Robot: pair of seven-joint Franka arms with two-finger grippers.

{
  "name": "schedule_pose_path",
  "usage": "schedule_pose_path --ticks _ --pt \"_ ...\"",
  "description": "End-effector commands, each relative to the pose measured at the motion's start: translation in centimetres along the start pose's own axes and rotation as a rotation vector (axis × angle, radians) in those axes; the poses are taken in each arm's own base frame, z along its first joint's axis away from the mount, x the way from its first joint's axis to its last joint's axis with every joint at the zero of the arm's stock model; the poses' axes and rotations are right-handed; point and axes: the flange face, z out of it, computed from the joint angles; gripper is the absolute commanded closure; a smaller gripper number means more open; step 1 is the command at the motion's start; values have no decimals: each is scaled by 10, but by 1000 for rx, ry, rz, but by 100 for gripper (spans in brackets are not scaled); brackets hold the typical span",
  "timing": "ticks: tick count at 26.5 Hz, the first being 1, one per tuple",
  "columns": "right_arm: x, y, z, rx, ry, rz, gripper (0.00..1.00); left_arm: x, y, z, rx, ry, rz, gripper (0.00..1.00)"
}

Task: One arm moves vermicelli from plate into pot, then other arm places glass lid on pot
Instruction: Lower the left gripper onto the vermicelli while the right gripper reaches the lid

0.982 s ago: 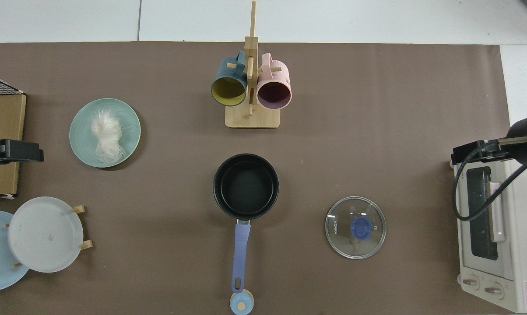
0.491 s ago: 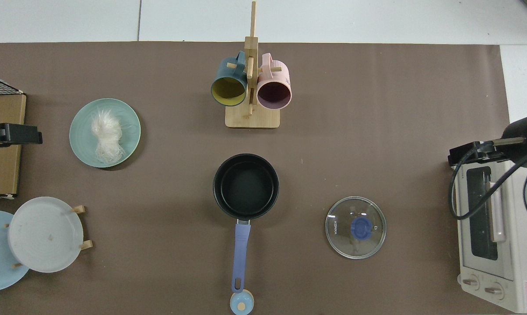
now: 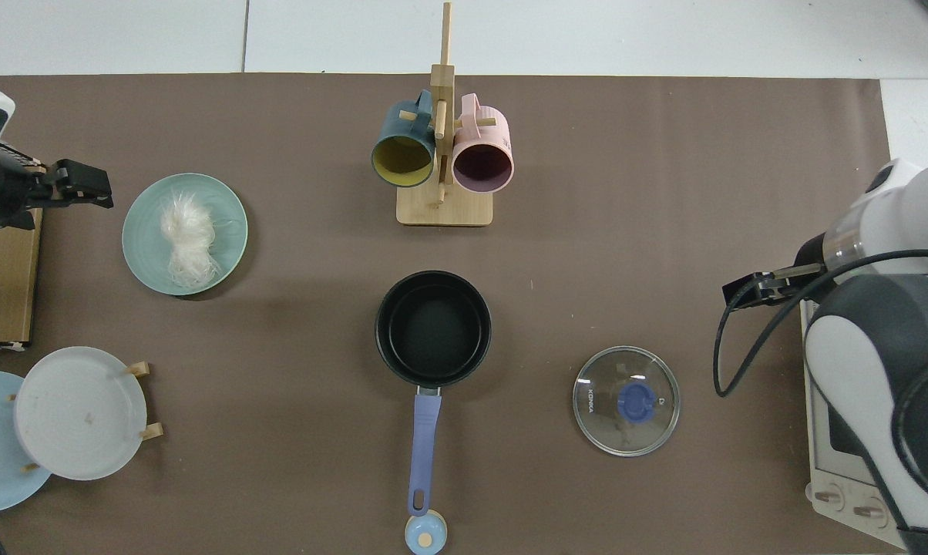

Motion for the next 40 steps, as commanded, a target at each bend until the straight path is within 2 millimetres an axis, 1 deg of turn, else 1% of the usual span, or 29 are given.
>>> schedule_pose_path --ticks 1,6,8,10,13,16,19,21,22,26,29,32,35,40 --pt "-6 -32 25 4 21 47 0 13 13 34 -7 -38 -24 0" --pt "-10 -55 47 -2 4 61 0 20 20 62 -7 -45 -33 0" --pt "-12 -67 59 -4 9 60 0 24 23 76 -8 -62 -44 0" --pt "-12 -81 71 -5 14 55 0 31 25 84 -6 -63 -81 0" --pt "-17 -94 80 -11 -3 30 0 39 46 111 -9 -78 -112 0" --pt "-25 -111 91 -13 -21 3 0 41 46 122 -12 -81 -114 0" --pt "-30 -112 100 -16 -40 3 0 41 50 135 -9 -88 -111 0" --pt "-31 -112 104 -16 -45 10 0 39 49 143 -6 -90 -106 0" --pt "-32 -112 105 -14 -49 12 0 39 46 147 -7 -87 -101 0" --pt "-38 -105 118 -16 -67 24 0 37 46 154 -12 -79 -101 1" --pt "-47 -101 129 -12 -59 53 0 30 48 164 -6 -100 -67 0" --pt "-56 -101 138 -10 -53 62 0 16 47 179 -2 -138 6 0" --pt "-60 -100 146 -9 -50 61 0 7 47 187 -2 -153 42 0" --pt "-69 -100 161 -7 -39 64 0 3 47 191 -7 -166 79 0"
